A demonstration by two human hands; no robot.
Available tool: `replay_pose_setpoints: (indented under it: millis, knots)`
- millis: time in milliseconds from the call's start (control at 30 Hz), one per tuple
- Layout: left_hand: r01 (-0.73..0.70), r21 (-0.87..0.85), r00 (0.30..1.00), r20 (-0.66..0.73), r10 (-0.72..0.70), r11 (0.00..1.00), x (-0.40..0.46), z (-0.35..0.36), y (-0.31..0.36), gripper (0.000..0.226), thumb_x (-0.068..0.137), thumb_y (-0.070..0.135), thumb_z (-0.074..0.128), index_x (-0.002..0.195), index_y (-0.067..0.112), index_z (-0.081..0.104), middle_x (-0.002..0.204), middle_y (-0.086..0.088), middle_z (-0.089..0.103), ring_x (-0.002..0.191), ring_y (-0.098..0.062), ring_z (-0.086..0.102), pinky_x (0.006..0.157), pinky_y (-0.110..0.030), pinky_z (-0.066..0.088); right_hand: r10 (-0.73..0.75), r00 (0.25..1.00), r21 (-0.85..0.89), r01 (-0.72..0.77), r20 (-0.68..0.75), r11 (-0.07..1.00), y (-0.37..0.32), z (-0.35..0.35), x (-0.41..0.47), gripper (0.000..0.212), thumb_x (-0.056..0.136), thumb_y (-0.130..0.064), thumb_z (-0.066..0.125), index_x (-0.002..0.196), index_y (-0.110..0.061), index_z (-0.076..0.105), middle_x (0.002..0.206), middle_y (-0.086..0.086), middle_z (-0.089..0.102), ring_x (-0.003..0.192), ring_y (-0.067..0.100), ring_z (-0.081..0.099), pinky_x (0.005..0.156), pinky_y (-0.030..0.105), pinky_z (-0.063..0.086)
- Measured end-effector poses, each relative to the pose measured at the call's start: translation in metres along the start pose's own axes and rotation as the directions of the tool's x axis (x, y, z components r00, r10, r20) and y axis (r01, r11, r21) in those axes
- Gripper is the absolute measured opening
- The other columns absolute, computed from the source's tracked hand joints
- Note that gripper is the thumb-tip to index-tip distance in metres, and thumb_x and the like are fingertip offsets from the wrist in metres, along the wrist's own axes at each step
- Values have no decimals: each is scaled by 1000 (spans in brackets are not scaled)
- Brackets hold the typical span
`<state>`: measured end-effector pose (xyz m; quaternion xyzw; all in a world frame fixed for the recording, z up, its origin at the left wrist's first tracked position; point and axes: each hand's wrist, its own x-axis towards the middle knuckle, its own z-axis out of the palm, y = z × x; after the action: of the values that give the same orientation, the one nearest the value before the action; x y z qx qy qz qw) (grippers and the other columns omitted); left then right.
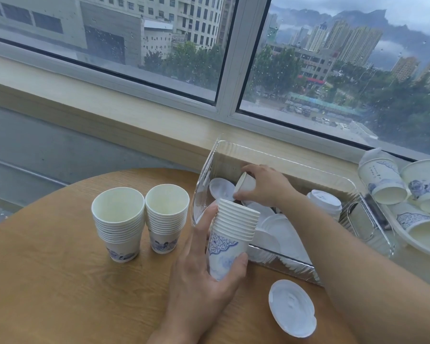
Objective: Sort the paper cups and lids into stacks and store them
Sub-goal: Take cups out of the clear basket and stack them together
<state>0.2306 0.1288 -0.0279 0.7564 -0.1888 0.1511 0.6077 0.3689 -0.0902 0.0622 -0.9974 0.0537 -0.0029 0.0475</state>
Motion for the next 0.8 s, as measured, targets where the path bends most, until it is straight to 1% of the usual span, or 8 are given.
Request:
replay_pose_setpoints:
  millis: [133,267,367,400,467,533,633,800]
  knots:
    - [14,-6,1000,-5,-14,1000,0,0,0,88,76,56,76,153,55,34,126,17,64,106,-14,70,88,-41,60,20,998,-3,-20,-62,1000,0,5,0,83,76,-62,80,146,-24,53,137,-1,60,123,24,57,97,40,45]
    - [10,-9,1000,-5,-10,1000,0,0,1,86,77,56,76,152,56,34,126,19,63,105,-15,70,89,-41,60,53,961,244,15,-270,970,-1,-7,-12,75,79,-63,80,138,-21,58,123,-1,64,110,21,58,96,40,48]
    - [12,-8,1000,-9,-12,1000,1,0,2,85,77,56,76,152,55,35,126,21,63,106,-13,70,88,-40,60,91,915,497,128,-393,858,-9,-22,-31,74,80,-58,83,141,-21,59,117,-3,69,106,17,64,93,34,54]
    - [11,-7,1000,-13,-11,1000,0,0,2,85,77,57,75,152,55,35,127,21,63,108,-12,70,89,-38,60,113,914,610,164,-389,775,-15,-28,-41,71,82,-52,84,141,-21,59,117,-3,71,106,16,66,91,30,57]
    - [8,-1,1000,-23,-8,1000,0,-1,3,84,77,59,74,151,56,36,128,22,63,110,-9,69,91,-35,59,125,945,839,203,-304,505,-28,-37,-64,67,83,-43,85,140,-18,59,118,2,74,110,17,71,89,30,61]
    - [12,3,1000,-27,-12,1000,0,-1,4,83,77,60,73,150,58,35,129,22,63,110,-7,69,91,-35,59,89,971,932,186,-223,311,-38,-40,-84,71,78,-44,83,139,-18,60,119,5,76,111,19,73,91,31,61]
    - [19,4,1000,-20,-19,1000,-1,-1,4,83,78,58,73,151,57,34,127,19,66,110,-7,69,91,-38,59,53,980,950,172,-192,259,-46,-41,-105,66,76,-44,79,135,-18,63,117,4,78,107,15,74,87,25,58]
    - [28,3,1000,-2,-28,1000,0,-2,3,84,80,58,73,154,52,33,128,12,68,113,-11,67,90,-42,60,23,983,945,166,-179,281,-46,-41,-119,56,77,-39,78,128,-17,68,111,4,79,101,11,73,83,19,55]
